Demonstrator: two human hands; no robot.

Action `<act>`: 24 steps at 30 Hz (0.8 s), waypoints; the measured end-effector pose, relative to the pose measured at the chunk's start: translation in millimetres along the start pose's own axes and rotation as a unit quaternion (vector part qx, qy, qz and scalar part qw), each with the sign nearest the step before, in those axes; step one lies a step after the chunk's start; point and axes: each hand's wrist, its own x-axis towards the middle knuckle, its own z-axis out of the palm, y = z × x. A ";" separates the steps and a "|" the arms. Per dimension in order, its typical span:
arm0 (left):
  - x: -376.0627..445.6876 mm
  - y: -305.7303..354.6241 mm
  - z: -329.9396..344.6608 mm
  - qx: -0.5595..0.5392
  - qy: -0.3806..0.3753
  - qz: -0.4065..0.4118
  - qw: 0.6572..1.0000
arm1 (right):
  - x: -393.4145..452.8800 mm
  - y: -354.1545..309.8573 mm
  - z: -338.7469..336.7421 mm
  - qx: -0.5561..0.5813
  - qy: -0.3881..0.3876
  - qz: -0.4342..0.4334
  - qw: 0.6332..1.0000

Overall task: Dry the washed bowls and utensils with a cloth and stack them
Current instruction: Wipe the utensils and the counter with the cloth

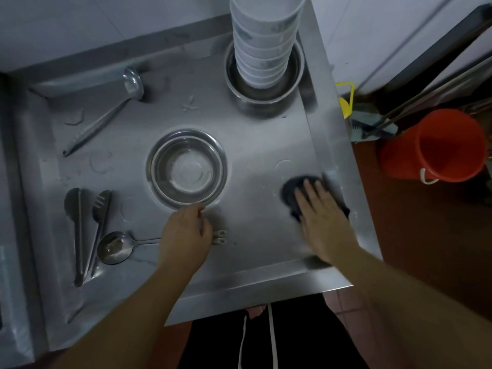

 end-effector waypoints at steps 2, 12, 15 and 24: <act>4.7 -7.8 -3.6 0.032 0.010 0.000 0.999 | 55.4 -8.3 -18.5 0.047 0.068 0.075 0.994; 10.3 -44.4 -14.7 0.030 0.026 -0.046 0.998 | 78.0 -89.2 5.0 0.059 0.096 -0.214 0.970; 9.2 -48.5 -16.2 0.021 0.026 -0.047 0.998 | 64.2 -61.4 6.5 -0.013 0.056 -0.324 0.944; -1.8 -67.1 -20.8 -0.002 0.028 -0.053 0.998 | 82.2 -158.2 4.5 0.094 0.072 -0.179 0.977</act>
